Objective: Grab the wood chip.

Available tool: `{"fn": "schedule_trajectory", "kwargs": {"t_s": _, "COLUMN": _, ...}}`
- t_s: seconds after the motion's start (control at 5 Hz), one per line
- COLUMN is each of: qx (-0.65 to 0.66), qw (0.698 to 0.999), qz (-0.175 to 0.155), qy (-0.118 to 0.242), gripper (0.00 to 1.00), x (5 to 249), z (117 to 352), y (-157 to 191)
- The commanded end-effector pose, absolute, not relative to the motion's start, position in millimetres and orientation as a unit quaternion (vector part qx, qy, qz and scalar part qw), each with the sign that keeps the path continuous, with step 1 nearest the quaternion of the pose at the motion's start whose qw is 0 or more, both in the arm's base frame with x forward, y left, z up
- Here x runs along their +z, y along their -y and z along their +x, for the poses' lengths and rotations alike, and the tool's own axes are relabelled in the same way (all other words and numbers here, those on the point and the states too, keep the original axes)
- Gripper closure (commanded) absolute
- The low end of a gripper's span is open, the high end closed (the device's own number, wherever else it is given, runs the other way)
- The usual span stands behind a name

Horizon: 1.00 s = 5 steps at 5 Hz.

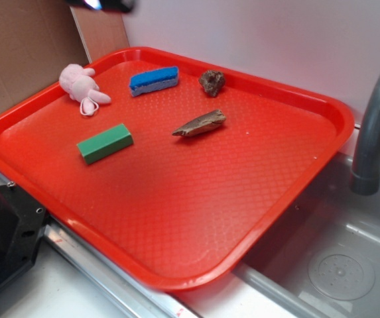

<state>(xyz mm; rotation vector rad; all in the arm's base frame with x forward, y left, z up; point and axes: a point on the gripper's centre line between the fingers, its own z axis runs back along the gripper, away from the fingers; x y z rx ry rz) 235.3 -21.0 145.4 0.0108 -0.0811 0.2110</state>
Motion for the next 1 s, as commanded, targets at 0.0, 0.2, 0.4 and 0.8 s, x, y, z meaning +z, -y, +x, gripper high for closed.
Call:
{"fn": "schedule_trajectory", "kwargs": {"t_s": 0.0, "qx": 0.087, "qw": 0.995, "qz": -0.004, "qy": 0.041, "gripper": 0.00, "x": 85.3, "z": 259.7, "y": 60.9}}
{"fn": "schedule_trajectory", "kwargs": {"t_s": 0.2, "qx": 0.065, "qw": 0.998, "qz": 0.017, "qy": 0.016, "gripper": 0.00, "x": 59.8, "z": 264.6, "y": 64.1}}
{"fn": "schedule_trajectory", "kwargs": {"t_s": 0.4, "qx": 0.045, "qw": 0.999, "qz": 0.027, "qy": 0.001, "gripper": 0.00, "x": 40.0, "z": 264.6, "y": 62.4}}
{"fn": "schedule_trajectory", "kwargs": {"t_s": 0.8, "qx": 0.047, "qw": 0.999, "qz": 0.012, "qy": 0.020, "gripper": 0.15, "x": 34.3, "z": 257.8, "y": 73.0}}
